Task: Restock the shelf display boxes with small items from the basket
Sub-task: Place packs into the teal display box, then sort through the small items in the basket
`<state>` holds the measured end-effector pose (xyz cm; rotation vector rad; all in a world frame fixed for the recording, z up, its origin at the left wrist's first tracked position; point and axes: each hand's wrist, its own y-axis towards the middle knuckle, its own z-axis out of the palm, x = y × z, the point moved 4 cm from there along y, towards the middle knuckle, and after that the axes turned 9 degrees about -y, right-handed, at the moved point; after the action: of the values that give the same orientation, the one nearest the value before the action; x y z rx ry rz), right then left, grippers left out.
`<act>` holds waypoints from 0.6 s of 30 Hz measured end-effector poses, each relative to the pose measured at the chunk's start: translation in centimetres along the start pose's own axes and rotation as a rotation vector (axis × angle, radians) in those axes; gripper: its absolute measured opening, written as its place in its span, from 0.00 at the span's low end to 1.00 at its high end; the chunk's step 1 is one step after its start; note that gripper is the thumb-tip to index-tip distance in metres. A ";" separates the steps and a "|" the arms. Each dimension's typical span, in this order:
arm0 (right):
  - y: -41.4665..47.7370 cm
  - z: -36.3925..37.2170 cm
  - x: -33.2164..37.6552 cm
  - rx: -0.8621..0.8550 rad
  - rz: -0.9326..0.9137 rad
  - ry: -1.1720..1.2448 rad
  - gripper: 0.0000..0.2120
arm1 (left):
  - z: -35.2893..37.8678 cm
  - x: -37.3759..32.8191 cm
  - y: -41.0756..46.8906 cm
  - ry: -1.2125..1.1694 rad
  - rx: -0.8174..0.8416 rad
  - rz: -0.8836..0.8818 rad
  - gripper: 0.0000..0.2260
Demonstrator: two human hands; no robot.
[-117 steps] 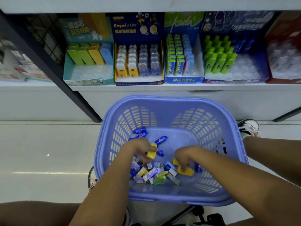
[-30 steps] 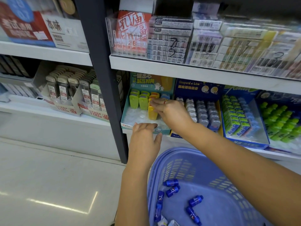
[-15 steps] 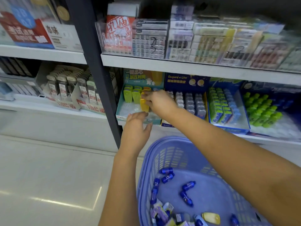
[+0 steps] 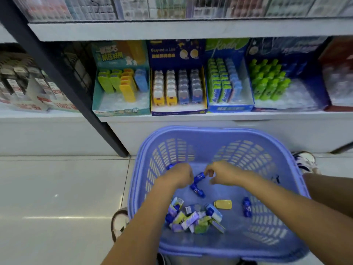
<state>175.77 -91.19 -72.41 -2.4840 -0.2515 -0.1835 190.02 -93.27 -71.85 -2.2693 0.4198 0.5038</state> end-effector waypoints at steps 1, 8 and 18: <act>0.3 2.0 -0.6 0.063 -0.007 0.006 0.17 | 1.7 0.2 0.6 0.027 0.074 -0.019 0.13; 2.4 10.0 -1.1 0.289 -0.124 0.045 0.14 | 8.6 2.3 2.6 0.185 0.307 -0.070 0.13; 4.3 11.3 -2.2 0.269 -0.124 0.135 0.15 | 8.3 2.8 4.9 0.184 0.285 -0.053 0.10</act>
<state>175.44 -88.07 -84.25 -2.1810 -0.3491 -0.3444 188.44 -90.71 -81.44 -2.0496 0.4887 0.1934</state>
